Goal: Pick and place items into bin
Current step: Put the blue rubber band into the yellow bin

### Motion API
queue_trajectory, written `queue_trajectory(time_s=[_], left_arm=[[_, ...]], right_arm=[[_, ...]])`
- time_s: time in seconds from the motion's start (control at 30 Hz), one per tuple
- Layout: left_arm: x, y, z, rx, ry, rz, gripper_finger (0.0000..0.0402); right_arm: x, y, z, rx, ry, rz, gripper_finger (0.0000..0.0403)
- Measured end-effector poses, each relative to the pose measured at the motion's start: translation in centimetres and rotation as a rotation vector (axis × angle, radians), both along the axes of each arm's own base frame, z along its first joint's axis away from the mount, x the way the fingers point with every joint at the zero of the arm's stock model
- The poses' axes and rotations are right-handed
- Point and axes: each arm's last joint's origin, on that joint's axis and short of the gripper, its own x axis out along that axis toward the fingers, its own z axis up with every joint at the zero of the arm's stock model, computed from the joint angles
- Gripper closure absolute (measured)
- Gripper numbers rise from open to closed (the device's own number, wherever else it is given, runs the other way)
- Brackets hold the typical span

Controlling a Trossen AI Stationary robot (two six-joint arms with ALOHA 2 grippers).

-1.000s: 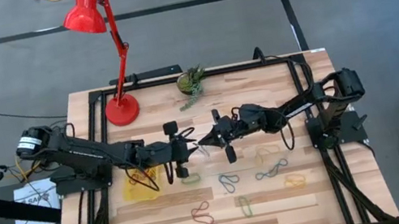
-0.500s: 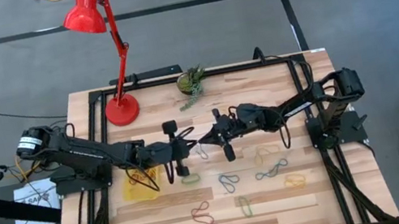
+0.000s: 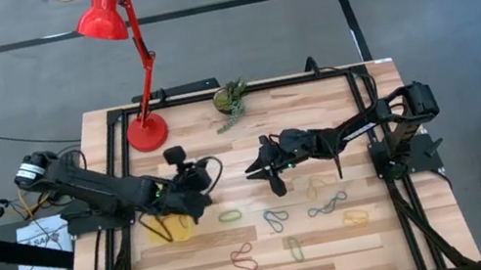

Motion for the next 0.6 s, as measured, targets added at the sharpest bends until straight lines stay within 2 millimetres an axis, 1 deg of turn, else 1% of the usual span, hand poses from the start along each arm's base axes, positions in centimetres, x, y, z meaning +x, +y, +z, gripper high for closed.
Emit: queue_trajectory(time_s=[0.07,0.13,0.2,0.27,0.37,0.43,0.6], left_arm=[[-1.1,-0.4,1.0,-0.145,0.072,0.012,0.0401],[-2.5,-0.6,1.8,-0.280,0.163,0.078,0.0401],[-3.9,-0.7,2.2,-0.392,0.250,0.183,0.0401],[-5.1,-0.8,2.1,-0.459,0.338,0.268,0.0401],[-6.2,-1.2,1.3,-0.544,0.420,0.361,0.0401],[-6.7,-1.5,0.5,-0.596,0.474,0.391,0.0401],[-7.2,-1.6,-1.9,-0.584,0.455,0.441,0.0394]], right_arm=[[0.0,0.0,-0.1,0.000,0.012,0.000,0.0312],[-0.1,0.0,-0.2,0.000,0.024,0.000,0.0309],[-0.2,0.0,-0.4,0.002,0.044,0.000,0.0308],[-0.2,0.0,-0.5,0.002,0.055,0.000,0.0308],[-0.2,0.0,-0.6,0.002,0.066,0.000,0.0308],[-0.2,0.0,-0.6,0.002,0.067,0.000,0.0308],[-0.3,0.0,-0.6,0.003,0.069,0.000,0.0308]])
